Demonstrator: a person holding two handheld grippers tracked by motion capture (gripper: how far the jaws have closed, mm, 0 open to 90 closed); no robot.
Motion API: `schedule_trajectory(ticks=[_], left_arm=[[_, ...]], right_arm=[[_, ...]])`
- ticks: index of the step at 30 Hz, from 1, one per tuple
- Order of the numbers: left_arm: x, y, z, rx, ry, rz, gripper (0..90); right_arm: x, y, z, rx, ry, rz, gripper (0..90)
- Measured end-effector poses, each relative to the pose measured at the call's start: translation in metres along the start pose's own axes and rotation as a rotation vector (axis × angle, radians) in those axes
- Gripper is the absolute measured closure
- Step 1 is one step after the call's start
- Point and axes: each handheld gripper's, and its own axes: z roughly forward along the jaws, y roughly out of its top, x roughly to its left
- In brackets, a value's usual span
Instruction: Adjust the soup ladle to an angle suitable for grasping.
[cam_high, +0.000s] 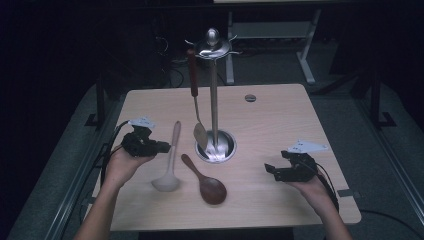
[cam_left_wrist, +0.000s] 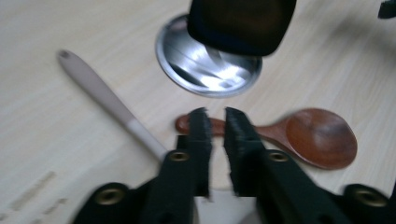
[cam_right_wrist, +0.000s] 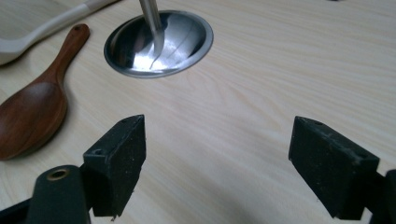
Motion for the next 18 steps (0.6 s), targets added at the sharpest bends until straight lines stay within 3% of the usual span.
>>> schedule_trajectory(ticks=[3, 6, 9, 10, 12, 13, 18], left_arm=[[-0.002, -0.007, 0.008, 0.027, -0.011, 0.001, 89.9], [-0.002, -0.014, 0.018, 0.045, -0.031, -0.020, 90.0], [0.000, -0.019, 0.029, 0.092, -0.039, -0.005, 90.0], [-0.001, -0.020, 0.032, 0.085, -0.044, -0.024, 90.0], [0.000, -0.023, 0.038, 0.108, -0.052, -0.016, 90.0], [-0.001, -0.024, 0.042, 0.116, -0.065, -0.040, 90.0], [-0.007, -0.027, 0.057, 0.173, -0.090, -0.032, 90.0]], right_arm=[[-0.001, -0.004, -0.002, 0.010, -0.001, 0.013, 18.8], [-0.002, -0.004, -0.001, 0.010, -0.001, 0.013, 18.8], [-0.002, -0.004, 0.002, 0.013, 0.002, 0.007, 18.5], [-0.002, -0.004, 0.003, 0.020, 0.001, 0.006, 18.4], [-0.001, -0.005, 0.005, 0.027, -0.001, -0.003, 18.2], [-0.001, -0.005, 0.005, 0.030, 0.000, -0.003, 18.2], [-0.002, -0.006, 0.005, 0.033, -0.007, -0.001, 18.2]])
